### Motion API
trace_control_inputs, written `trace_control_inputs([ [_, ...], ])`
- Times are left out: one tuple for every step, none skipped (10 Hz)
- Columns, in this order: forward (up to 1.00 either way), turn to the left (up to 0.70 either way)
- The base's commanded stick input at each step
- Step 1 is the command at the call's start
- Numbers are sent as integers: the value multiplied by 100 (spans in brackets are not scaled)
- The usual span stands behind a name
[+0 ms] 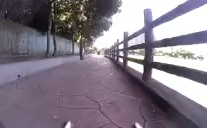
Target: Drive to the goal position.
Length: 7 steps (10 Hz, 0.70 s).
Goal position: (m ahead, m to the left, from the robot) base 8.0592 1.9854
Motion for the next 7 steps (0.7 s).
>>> trace_control_inputs([
  [0, 70],
  [0, 70],
  [0, 70],
  [0, 70],
  [0, 19],
  [0, 0],
  [0, 0],
])
